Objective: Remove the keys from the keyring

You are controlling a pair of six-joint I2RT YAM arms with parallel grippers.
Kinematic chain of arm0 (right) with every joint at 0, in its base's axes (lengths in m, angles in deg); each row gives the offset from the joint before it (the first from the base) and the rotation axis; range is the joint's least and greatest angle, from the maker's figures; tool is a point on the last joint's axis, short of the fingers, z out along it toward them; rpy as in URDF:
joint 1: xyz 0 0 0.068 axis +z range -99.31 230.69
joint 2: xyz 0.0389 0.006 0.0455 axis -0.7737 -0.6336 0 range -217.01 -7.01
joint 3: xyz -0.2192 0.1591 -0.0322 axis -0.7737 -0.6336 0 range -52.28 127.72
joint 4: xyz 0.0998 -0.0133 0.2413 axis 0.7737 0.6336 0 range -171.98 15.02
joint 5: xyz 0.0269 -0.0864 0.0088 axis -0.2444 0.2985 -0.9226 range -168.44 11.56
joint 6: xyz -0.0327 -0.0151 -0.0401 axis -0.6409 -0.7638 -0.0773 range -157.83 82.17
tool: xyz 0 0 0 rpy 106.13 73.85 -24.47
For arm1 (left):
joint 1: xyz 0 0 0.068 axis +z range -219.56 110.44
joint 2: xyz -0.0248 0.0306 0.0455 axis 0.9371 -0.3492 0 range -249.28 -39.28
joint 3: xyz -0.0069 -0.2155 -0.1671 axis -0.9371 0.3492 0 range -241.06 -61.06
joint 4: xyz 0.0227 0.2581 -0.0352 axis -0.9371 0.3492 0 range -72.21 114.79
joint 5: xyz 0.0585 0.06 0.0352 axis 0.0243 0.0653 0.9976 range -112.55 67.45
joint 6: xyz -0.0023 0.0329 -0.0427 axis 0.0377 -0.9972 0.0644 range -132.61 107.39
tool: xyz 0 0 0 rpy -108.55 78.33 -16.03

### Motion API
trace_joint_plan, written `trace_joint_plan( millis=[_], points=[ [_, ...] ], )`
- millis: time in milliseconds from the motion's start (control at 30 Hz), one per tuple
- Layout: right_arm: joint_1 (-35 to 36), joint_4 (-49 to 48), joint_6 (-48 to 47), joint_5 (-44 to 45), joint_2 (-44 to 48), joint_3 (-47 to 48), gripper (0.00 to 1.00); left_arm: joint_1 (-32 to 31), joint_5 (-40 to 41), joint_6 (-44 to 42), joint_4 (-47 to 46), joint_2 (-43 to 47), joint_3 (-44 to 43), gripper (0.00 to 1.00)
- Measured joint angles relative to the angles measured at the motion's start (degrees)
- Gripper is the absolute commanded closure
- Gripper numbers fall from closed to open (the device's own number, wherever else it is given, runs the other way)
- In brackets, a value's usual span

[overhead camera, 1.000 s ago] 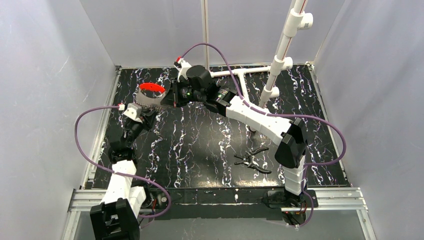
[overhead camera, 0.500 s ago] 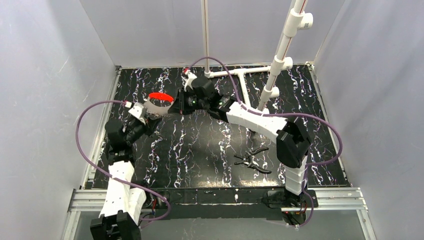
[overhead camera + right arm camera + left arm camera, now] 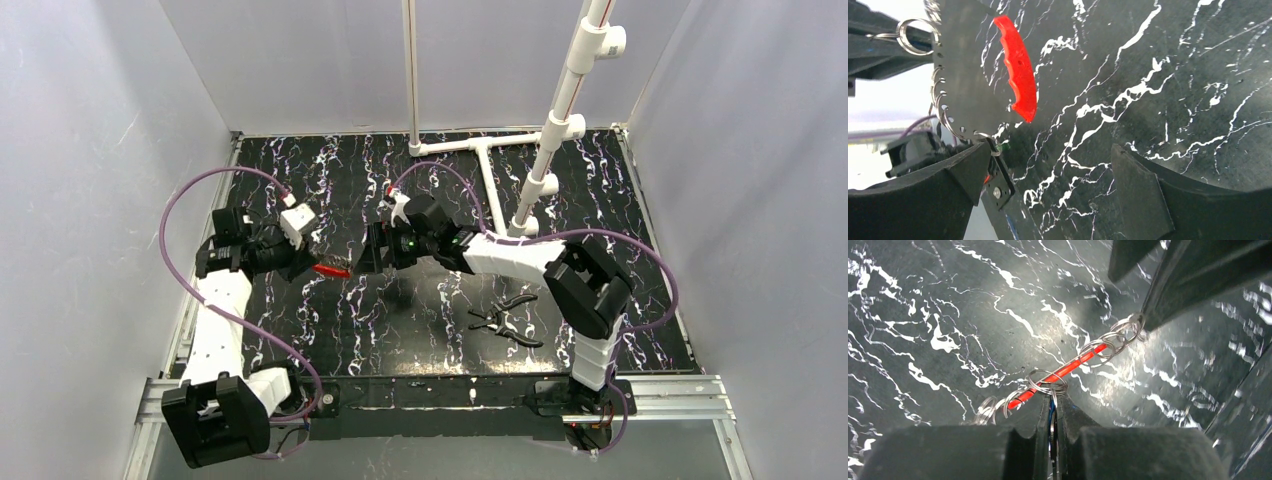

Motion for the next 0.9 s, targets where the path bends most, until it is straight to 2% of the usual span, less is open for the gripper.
trace_joint_plan(
  millis=[100, 367, 633, 900],
  points=[
    [0.00, -0.55, -2.69, -2.16, 1.97, -1.33, 0.02, -0.20, -0.04, -12.04, 9.97, -0.57, -3.50, 1.00],
    [0.00, -1.09, -11.69, -8.04, 7.30, -1.73, 0.02, -1.36, -0.87, -40.74, 28.37, 1.33, -6.78, 1.00],
    [-0.02, 5.25, -23.08, -11.04, 9.62, 0.02, 0.02, -1.46, -3.72, -55.08, 35.15, 2.29, -8.94, 1.00],
    [-0.04, 14.38, -37.94, -11.80, 10.95, 5.73, 0.02, -1.51, -8.02, -70.44, 37.92, 12.59, -8.22, 1.00]
  ],
)
